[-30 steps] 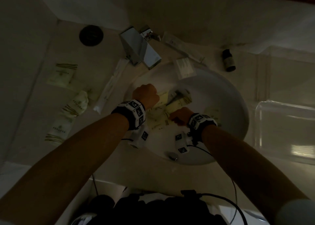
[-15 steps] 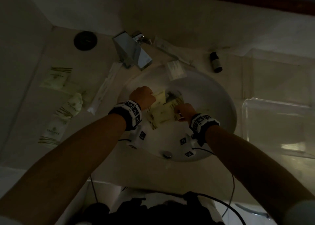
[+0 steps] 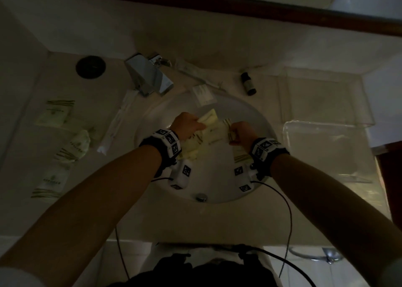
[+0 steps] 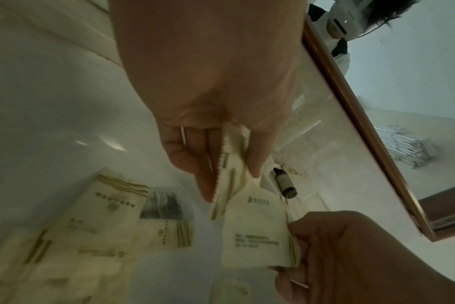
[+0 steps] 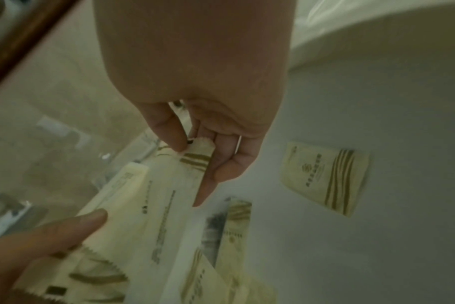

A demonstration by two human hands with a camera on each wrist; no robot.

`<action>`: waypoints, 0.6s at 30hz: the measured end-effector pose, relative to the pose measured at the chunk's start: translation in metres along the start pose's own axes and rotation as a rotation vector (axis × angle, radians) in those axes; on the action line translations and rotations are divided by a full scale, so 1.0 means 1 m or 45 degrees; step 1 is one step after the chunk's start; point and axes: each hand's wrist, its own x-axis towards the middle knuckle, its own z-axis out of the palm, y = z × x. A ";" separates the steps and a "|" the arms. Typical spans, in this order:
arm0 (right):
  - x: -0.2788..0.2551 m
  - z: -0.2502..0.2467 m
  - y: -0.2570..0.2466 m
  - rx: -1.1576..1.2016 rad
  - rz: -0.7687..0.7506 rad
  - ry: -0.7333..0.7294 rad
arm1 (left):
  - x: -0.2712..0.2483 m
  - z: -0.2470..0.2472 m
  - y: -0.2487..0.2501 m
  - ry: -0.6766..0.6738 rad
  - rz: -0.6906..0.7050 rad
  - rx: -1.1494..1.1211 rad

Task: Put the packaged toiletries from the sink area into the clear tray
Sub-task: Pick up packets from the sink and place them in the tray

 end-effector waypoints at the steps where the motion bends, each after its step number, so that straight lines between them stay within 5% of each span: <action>1: -0.001 -0.004 0.000 0.016 -0.013 -0.002 | -0.002 0.002 0.005 -0.007 0.009 -0.032; 18: -0.008 -0.091 0.002 0.045 -0.167 -0.024 | -0.008 0.056 0.077 0.047 0.170 0.107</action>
